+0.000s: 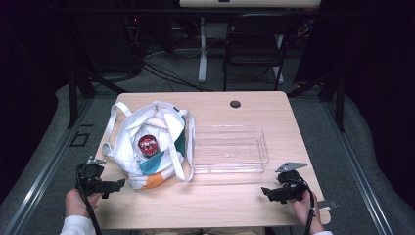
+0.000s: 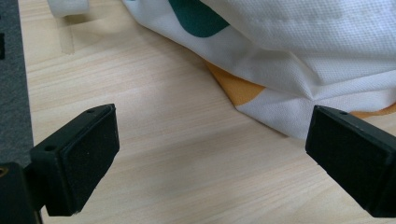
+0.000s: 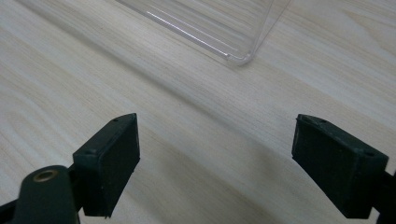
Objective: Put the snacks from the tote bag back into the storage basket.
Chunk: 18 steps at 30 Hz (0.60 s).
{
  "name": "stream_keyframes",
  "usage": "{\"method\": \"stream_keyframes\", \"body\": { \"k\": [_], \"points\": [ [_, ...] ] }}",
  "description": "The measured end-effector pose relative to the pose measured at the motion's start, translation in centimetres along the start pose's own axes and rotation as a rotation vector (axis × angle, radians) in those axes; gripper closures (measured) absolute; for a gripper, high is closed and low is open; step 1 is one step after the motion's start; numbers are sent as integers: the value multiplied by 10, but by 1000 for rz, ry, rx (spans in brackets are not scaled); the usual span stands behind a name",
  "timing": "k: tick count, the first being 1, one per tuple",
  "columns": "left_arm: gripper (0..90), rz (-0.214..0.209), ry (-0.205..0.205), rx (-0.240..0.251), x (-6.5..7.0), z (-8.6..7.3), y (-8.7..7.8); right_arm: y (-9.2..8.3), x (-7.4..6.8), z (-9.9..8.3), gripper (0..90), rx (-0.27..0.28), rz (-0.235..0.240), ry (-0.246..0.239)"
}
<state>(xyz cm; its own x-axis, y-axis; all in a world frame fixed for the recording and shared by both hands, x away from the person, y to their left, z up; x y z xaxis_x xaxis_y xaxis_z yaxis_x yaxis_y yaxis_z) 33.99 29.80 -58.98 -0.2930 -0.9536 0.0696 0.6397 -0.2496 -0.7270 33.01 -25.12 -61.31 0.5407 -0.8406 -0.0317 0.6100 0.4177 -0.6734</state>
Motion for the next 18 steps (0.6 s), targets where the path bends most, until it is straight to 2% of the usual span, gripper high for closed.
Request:
{"method": "stream_keyframes", "body": {
  "k": [4, 7, 13, 18],
  "points": [
    [31, 9, 9, 6, -1, 1, -2, 0, 0, 0, 147, -1, -4, 1],
    [26, -5, -11, 18, 0, 2, -3, 0, 0, 0, 147, -2, -5, 2],
    [19, 2, 2, 29, 2, 6, -7, 1, 0, 0, 147, -6, 9, -4],
    [12, 36, -13, 56, 0, 11, -17, 2, -2, 2, 146, -10, 8, -19]
  ]
}}
Point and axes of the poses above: each handheld gripper's, and its own axes: y roughly forward along the jaws, z roughly out of its top, x roughly to its right, the point moved 7 cm from there along y, roughly forward along the jaws, and after that the axes turned 11 degrees about x, right-handed, at the moved point
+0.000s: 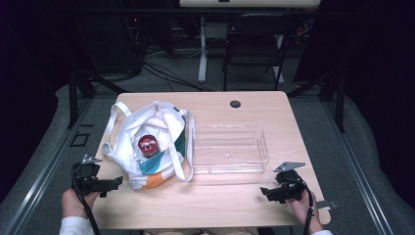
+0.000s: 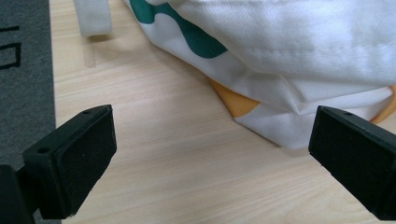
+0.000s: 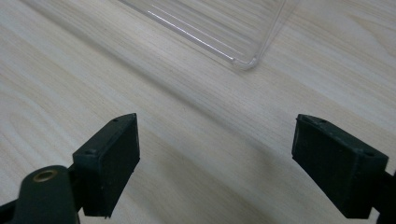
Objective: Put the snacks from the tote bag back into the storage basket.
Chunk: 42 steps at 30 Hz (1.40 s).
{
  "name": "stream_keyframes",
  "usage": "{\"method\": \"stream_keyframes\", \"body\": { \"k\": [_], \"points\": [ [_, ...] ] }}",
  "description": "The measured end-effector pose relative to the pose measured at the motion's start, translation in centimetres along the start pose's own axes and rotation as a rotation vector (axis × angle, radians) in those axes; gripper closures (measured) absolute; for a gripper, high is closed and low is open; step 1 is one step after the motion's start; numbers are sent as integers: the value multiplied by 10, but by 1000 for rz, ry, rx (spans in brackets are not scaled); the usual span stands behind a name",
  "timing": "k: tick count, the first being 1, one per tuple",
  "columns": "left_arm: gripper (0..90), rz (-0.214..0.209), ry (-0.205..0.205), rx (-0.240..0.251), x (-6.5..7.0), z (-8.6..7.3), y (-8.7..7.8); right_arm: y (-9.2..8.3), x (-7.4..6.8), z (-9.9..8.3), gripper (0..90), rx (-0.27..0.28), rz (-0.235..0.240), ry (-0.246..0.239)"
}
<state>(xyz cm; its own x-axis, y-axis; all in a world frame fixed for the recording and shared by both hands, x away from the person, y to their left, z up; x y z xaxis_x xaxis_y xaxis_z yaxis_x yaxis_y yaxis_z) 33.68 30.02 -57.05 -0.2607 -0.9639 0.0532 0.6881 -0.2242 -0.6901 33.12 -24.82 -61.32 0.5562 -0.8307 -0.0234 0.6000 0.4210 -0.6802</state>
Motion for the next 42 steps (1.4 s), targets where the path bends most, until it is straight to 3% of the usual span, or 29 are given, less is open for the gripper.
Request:
{"method": "stream_keyframes", "body": {
  "k": [3, 9, 26, 33, 42],
  "points": [
    [8, 22, 19, 2, 0, 3, -5, 0, 0, 0, 147, 0, 4, -2],
    [5, 28, 8, 17, 2, 9, -14, 1, -1, 2, 147, 10, 12, 1],
    [5, -10, 48, 68, 20, 29, -31, 0, -5, 6, 147, 24, 23, -19],
    [5, -25, 67, 112, 28, 57, -38, 2, -5, 5, 147, 26, 38, -21],
    [5, -44, 106, 115, 39, 85, -26, 2, -6, 4, 146, 20, 33, -34]
  ]
}}
Point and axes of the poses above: each handheld gripper's, and its own axes: y roughly forward along the jaws, z roughly out of its top, x roughly to its right, the point moved 7 cm from there along y, roughly forward along the jaws, and after that the axes turned 11 degrees about x, right-handed, at the moved point
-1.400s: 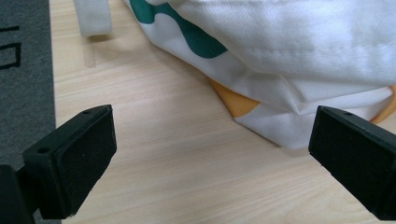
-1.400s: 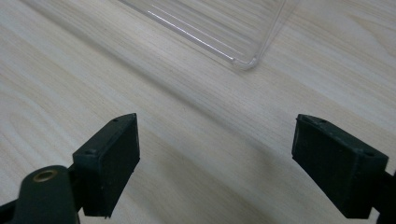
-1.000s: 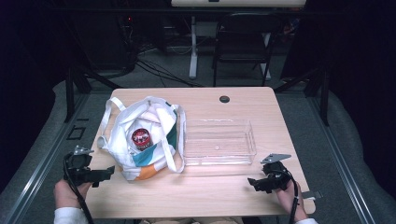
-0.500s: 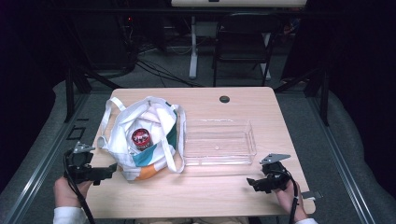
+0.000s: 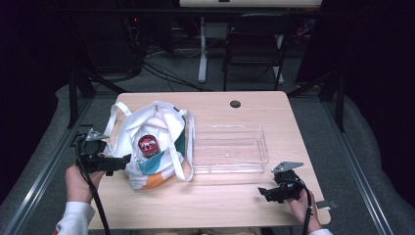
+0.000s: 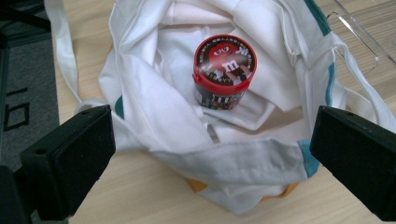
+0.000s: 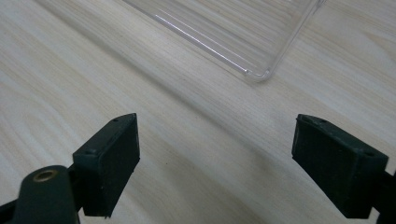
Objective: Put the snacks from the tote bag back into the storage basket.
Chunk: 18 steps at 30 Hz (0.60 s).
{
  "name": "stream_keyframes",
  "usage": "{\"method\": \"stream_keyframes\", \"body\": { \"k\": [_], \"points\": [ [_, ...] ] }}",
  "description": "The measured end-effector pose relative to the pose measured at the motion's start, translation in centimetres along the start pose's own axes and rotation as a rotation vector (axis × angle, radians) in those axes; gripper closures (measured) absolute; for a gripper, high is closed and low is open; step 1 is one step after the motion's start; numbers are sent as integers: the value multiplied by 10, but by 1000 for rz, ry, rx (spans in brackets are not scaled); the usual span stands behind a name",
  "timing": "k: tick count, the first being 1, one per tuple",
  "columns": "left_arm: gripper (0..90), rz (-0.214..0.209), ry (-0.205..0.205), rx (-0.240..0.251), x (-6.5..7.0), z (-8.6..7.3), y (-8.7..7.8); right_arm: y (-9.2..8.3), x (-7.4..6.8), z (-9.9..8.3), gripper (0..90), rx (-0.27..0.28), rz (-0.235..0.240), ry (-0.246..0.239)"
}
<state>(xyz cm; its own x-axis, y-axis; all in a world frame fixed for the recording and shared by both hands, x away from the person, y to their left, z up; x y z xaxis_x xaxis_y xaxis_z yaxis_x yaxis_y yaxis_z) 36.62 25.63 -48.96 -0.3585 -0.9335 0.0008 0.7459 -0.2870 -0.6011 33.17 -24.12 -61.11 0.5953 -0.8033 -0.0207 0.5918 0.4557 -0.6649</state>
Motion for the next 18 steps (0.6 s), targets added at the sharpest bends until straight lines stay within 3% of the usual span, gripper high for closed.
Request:
{"method": "stream_keyframes", "body": {
  "k": [18],
  "points": [
    [7, -30, 37, -54, 9, 32, 58, 3, 2, -3, 147, -12, -8, 11]
  ]
}}
Point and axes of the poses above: each handheld gripper's, and its own axes: y roughly forward along the jaws, z roughly out of its top, x roughly to its right, the point moved 7 cm from there along y, roughly forward along the jaws, and after that the axes turned 11 degrees about x, right-handed, at the moved point
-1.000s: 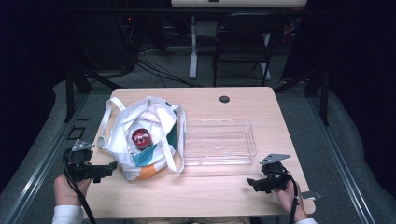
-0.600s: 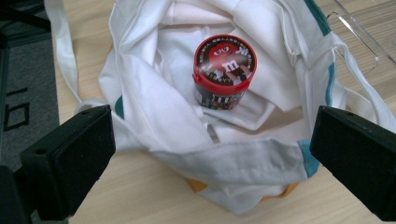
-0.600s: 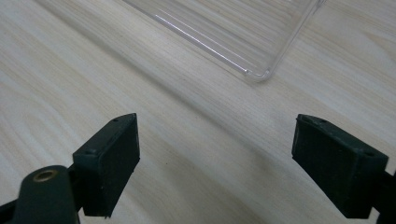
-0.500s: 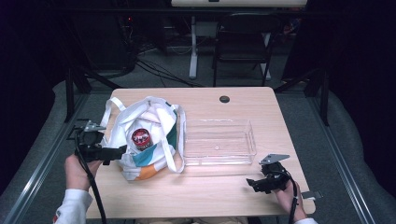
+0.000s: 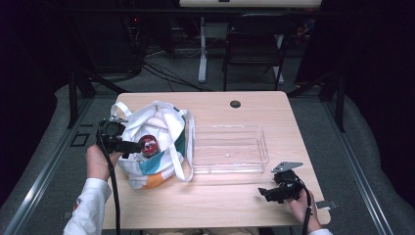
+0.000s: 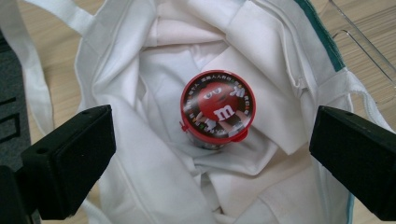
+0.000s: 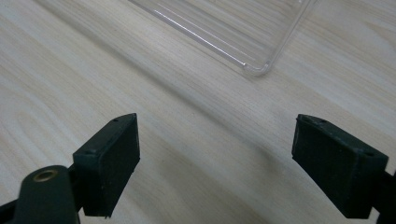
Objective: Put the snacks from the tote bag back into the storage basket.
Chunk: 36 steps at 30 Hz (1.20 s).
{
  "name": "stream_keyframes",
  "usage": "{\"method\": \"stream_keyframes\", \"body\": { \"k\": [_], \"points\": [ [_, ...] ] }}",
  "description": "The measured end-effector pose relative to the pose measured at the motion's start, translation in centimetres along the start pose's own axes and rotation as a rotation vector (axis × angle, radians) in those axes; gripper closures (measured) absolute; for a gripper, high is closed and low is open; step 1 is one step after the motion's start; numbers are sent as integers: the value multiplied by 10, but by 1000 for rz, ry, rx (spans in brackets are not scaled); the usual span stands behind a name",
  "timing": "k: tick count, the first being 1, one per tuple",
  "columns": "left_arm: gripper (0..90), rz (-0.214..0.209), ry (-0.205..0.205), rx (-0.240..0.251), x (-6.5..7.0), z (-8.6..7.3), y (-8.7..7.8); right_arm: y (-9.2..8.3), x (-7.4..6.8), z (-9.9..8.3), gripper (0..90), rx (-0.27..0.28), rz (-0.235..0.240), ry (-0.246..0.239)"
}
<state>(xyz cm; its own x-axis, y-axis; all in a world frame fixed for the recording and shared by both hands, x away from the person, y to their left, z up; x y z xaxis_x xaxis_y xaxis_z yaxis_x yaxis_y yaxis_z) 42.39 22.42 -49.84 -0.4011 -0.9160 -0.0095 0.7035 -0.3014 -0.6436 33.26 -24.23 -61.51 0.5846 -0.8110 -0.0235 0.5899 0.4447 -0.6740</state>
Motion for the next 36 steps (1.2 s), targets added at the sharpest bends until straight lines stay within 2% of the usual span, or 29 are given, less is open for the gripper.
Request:
{"method": "stream_keyframes", "body": {
  "k": [5, 11, 18, 26, 29, 31, 32, 36],
  "points": [
    [9, -17, 22, -12, 2, 5, 11, -1, -1, 0, 146, -4, 1, 5],
    [9, -19, 17, -42, -2, 5, 25, 1, 0, -1, 147, -4, -6, 13],
    [9, -32, 5, -63, -5, 5, 33, 1, 1, -2, 147, -4, -24, 23],
    [8, -49, 5, -113, 1, 3, 50, -2, 1, -3, 146, 0, -30, 21],
    [7, -47, 2, -150, 1, 0, 58, 0, 2, -4, 147, -13, -26, 21],
    [7, -44, 4, -157, 1, -1, 60, 0, 2, -4, 147, -18, -25, 17],
    [7, -42, 8, -189, 0, -4, 63, 0, 2, -4, 147, -13, -26, 18],
    [13, -50, 4, -212, 0, -6, 66, -2, 0, -4, 147, -12, -22, 7]
  ]
}}
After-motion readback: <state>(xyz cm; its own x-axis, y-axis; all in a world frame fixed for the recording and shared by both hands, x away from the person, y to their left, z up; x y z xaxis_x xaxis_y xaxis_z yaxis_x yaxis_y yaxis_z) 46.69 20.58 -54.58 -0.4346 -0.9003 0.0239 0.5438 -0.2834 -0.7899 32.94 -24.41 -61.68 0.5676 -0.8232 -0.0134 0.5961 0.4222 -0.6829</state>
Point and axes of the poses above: each handheld gripper's, and its own axes: y roughly forward along the jaws, z roughly out of its top, x roughly to its right, the point moved 7 cm from there along y, roughly forward along the jaws, and after that the axes turned 11 degrees about x, right-handed, at the moved point
